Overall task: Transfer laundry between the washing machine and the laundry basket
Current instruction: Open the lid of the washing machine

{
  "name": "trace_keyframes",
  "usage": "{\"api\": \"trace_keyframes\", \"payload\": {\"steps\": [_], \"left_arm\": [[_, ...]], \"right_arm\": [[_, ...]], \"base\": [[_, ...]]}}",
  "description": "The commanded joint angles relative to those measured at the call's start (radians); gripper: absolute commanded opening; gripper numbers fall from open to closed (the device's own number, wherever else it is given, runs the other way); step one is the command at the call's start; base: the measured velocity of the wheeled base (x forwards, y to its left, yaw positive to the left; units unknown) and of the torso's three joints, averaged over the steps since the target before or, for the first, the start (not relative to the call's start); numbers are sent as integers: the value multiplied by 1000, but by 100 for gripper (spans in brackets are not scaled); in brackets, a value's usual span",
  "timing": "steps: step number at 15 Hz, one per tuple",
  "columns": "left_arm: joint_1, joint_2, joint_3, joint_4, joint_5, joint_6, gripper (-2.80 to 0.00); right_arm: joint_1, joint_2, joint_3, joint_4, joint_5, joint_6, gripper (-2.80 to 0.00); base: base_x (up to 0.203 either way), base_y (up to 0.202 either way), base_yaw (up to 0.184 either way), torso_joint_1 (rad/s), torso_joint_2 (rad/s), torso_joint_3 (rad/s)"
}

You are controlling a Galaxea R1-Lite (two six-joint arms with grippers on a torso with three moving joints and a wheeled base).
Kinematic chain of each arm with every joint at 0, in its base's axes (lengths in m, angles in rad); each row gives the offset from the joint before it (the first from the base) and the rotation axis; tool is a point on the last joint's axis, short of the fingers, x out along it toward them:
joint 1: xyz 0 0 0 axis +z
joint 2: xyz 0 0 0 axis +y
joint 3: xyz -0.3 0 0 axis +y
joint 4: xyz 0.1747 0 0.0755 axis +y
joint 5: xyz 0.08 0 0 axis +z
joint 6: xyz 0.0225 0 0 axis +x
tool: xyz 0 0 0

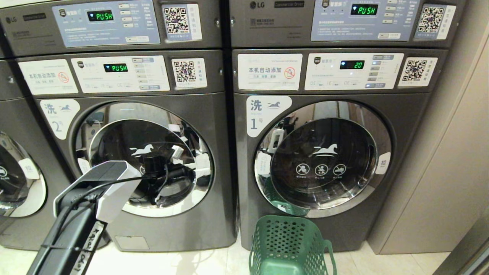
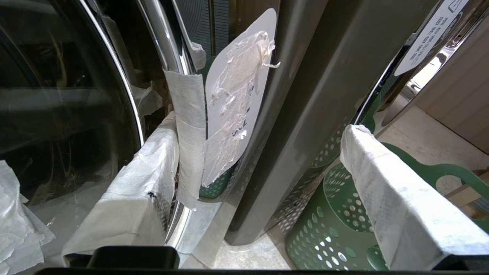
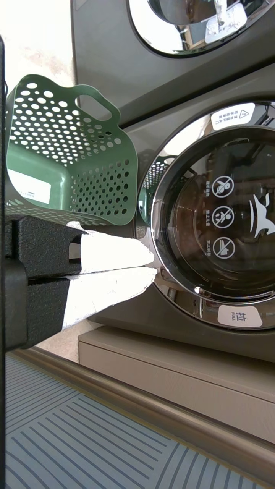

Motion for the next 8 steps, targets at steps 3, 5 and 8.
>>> {"api": "trace_keyframes", "payload": {"steps": [3,5,8], "left_arm": [[-103,0,11,-7,-50,0,0],[-110,-5,30,-19,-54,0,0],[-134,-6,63,-68,-59,0,0]], "right_arm": [[0,0,0,-1,0,0,-280],[0,1,0,-1,0,0,-280],[0,1,0,-1,0,1,-280]], "base": [[0,0,0,0,0,0],[0,0,0,0,0,0],[0,0,0,0,0,0]]}}
